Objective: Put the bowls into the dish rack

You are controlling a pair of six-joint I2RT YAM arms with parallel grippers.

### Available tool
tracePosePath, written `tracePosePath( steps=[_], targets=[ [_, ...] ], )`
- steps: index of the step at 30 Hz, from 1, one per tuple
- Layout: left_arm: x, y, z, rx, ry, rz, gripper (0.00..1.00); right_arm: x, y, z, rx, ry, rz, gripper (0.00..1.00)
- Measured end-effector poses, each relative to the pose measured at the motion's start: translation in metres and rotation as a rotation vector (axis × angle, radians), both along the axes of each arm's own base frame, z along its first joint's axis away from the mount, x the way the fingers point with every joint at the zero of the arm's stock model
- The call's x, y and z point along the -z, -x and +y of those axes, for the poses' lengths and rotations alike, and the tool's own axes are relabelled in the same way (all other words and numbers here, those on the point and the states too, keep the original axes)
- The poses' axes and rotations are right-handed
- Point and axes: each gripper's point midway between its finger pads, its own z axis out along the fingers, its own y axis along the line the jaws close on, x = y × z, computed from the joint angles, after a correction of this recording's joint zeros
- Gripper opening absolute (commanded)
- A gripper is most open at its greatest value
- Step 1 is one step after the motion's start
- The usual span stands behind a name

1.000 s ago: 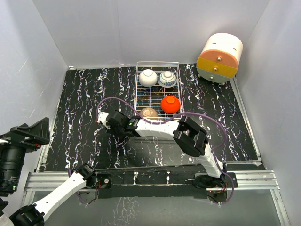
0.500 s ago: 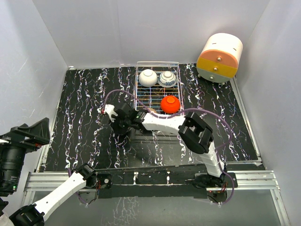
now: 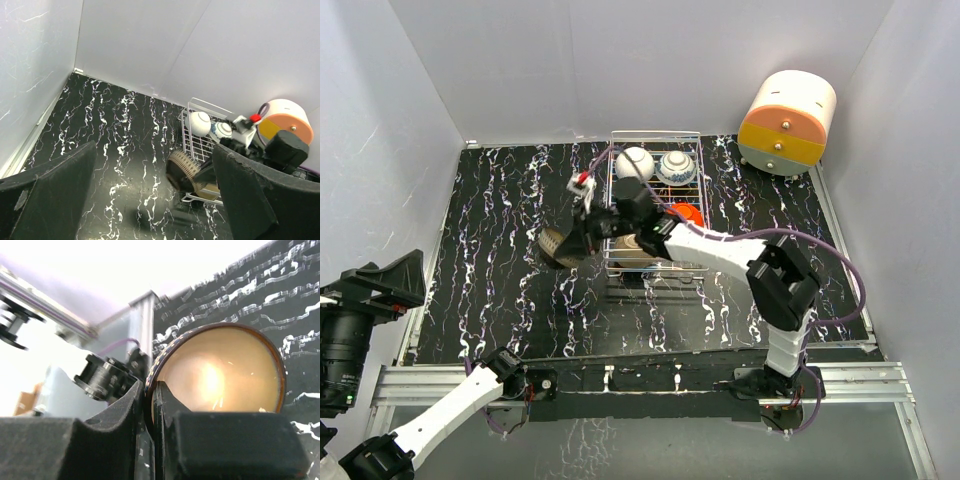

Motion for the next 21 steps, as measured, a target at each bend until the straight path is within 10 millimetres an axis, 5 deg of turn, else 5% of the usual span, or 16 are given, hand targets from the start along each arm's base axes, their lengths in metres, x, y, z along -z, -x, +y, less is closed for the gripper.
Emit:
tracePosePath(
  steps=[4,13,17,21],
  targets=[
    [-0.002,0.0,0.0,0.001,0.002,-0.006,0.97,-0.041,-0.032,-0.028,0.051,-0.171,0.089,0.08],
    [-0.014,-0.002,-0.003,0.009,0.008,-0.022,0.97,-0.088,-0.142,-0.127,0.308,-0.417,0.22,0.08],
    [-0.014,-0.004,-0.005,0.015,0.004,-0.019,0.97,-0.089,-0.17,-0.151,0.364,-0.497,0.279,0.08],
    [-0.014,-0.004,-0.006,0.018,0.002,-0.016,0.97,-0.06,-0.191,-0.155,0.404,-0.514,0.406,0.08]
  ],
)
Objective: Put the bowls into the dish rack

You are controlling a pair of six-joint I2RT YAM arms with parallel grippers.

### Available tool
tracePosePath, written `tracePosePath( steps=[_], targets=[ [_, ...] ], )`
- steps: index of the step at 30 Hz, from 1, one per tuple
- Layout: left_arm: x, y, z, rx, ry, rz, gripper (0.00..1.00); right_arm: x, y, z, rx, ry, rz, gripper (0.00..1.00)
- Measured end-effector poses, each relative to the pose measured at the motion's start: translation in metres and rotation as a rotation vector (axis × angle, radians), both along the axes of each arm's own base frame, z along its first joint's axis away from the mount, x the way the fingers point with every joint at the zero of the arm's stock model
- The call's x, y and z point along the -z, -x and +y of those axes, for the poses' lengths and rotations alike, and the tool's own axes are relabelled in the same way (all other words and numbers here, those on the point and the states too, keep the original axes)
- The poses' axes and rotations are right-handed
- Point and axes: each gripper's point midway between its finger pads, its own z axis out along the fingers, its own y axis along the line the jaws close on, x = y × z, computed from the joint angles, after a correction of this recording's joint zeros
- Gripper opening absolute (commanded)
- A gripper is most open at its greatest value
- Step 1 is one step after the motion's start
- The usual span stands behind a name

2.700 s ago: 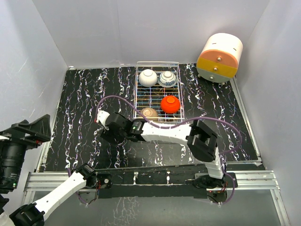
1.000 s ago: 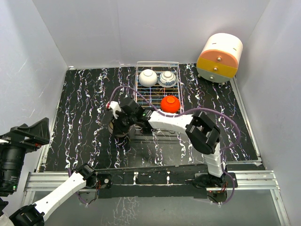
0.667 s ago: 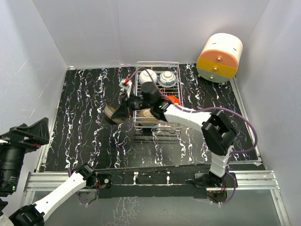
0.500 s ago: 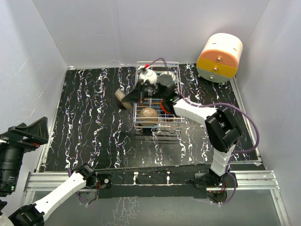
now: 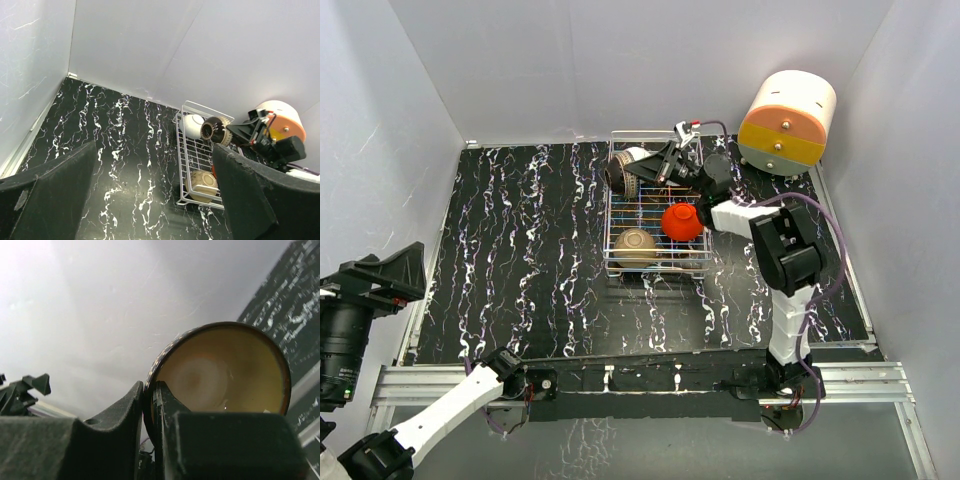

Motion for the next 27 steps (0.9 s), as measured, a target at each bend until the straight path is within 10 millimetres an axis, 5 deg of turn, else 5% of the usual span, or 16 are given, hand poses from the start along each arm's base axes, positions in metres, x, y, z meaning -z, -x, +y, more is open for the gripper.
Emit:
tracePosePath(
  steps=[7,27],
  targets=[
    [-0.003,-0.001,-0.001,0.002,-0.003,-0.001,0.97,0.066,-0.015,-0.003,0.055,0.008,0.264,0.08],
    [-0.004,0.001,0.001,0.0,-0.003,-0.008,0.97,0.12,-0.049,0.003,0.212,-0.011,0.539,0.08]
  ],
)
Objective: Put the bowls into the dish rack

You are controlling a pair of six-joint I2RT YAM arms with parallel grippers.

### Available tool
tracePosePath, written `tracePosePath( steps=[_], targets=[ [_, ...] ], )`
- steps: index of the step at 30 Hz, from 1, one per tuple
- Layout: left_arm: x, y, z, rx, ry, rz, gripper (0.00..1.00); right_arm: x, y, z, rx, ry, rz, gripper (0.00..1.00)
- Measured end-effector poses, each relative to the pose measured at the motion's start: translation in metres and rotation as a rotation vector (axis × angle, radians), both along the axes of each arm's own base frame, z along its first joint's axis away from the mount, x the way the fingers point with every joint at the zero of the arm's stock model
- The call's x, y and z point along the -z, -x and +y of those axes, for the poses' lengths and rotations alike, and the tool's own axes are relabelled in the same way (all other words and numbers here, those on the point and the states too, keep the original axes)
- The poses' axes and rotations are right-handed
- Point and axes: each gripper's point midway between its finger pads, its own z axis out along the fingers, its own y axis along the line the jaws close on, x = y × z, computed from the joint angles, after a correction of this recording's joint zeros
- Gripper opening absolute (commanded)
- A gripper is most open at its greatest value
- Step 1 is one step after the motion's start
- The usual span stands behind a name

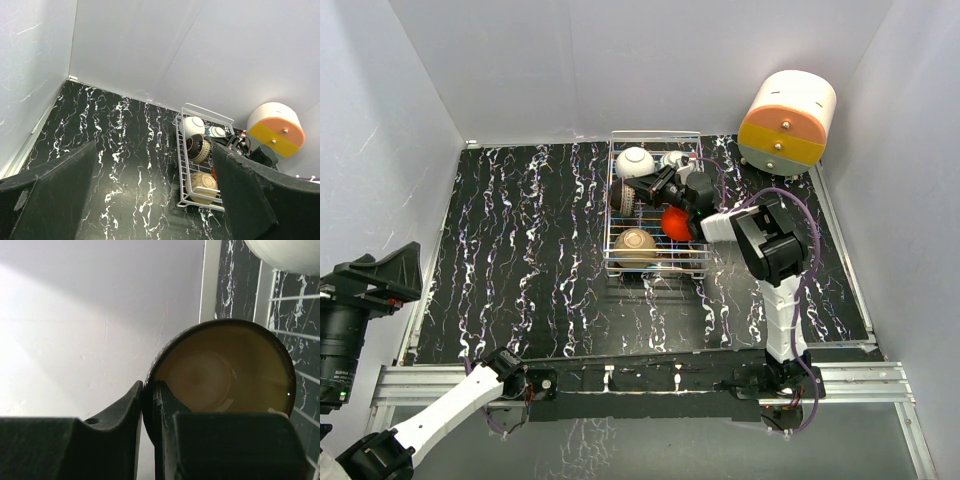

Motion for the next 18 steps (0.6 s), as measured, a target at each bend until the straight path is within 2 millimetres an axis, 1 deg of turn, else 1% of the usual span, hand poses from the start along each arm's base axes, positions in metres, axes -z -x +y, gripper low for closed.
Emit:
tracePosePath(
  steps=[6,14,18],
  targets=[
    [-0.006,0.004,0.004,-0.001,0.009,-0.018,0.97,0.0,-0.007,0.009,0.007,-0.023,0.008,0.08],
    [-0.011,0.011,0.009,-0.005,0.023,-0.035,0.97,0.004,-0.009,0.005,0.039,-0.024,0.024,0.1],
    [-0.01,0.011,0.009,-0.005,0.02,-0.032,0.97,0.004,-0.007,-0.005,0.068,-0.027,0.031,0.11]
  ],
)
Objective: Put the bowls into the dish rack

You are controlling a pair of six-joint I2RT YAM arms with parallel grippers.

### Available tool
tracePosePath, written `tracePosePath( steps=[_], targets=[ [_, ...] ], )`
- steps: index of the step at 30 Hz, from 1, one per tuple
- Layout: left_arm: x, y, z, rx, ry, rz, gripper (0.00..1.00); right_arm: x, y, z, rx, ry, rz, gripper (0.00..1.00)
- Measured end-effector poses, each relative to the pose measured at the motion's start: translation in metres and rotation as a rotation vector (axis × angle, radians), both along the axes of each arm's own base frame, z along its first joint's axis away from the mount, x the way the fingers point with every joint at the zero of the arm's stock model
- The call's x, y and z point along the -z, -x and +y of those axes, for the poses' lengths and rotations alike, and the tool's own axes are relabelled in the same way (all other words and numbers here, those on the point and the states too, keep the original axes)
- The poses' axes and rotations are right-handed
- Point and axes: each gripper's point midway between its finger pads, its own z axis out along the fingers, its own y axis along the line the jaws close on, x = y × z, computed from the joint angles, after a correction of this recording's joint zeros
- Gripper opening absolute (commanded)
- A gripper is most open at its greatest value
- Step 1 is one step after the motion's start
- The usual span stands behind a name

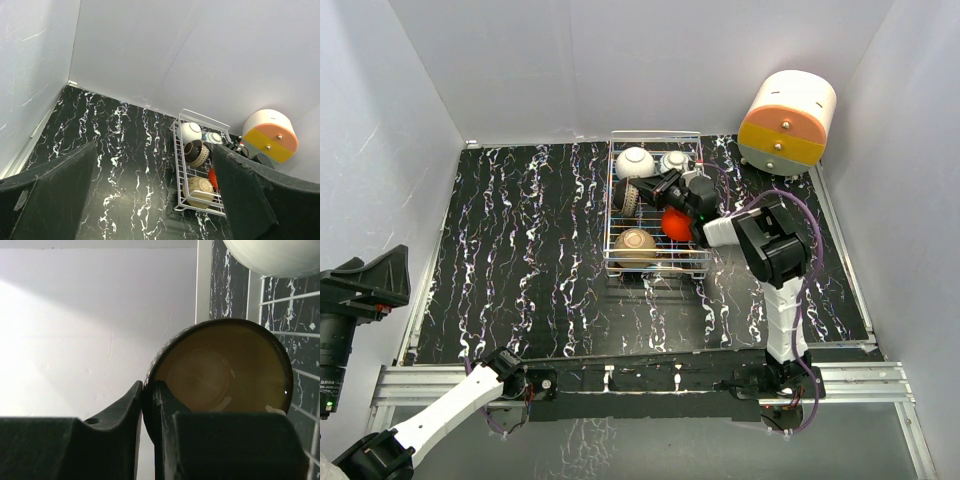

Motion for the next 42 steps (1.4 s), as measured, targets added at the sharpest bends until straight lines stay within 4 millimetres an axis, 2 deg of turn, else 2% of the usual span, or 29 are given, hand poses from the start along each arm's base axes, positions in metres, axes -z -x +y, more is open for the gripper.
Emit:
tracePosePath(
  steps=[8,13,14,16,24,31,37,42],
  targets=[
    [0.002,0.0,0.0,0.0,-0.005,0.006,0.97,0.004,0.008,-0.03,0.046,-0.025,0.017,0.14],
    [0.004,-0.002,-0.002,0.0,-0.01,0.013,0.97,0.005,0.013,-0.036,0.035,-0.041,0.011,0.15],
    [0.005,-0.003,-0.002,0.001,-0.012,0.016,0.97,0.005,0.015,-0.036,0.031,-0.043,0.01,0.17],
    [0.006,-0.004,-0.003,0.001,-0.016,0.021,0.97,0.006,0.017,-0.038,0.023,-0.045,0.008,0.29],
    [0.008,-0.005,-0.004,0.0,-0.021,0.027,0.97,0.013,0.026,-0.046,0.036,-0.004,0.013,0.32],
    [0.014,-0.01,-0.008,0.001,-0.035,0.046,0.97,0.013,0.025,-0.046,0.061,0.045,0.025,0.33],
    [0.013,-0.01,-0.008,0.001,-0.035,0.045,0.97,0.016,0.013,-0.064,0.156,0.116,0.048,0.33],
    [0.014,-0.01,-0.008,0.001,-0.036,0.046,0.97,0.019,0.009,-0.069,0.187,0.15,0.058,0.33]
  ],
)
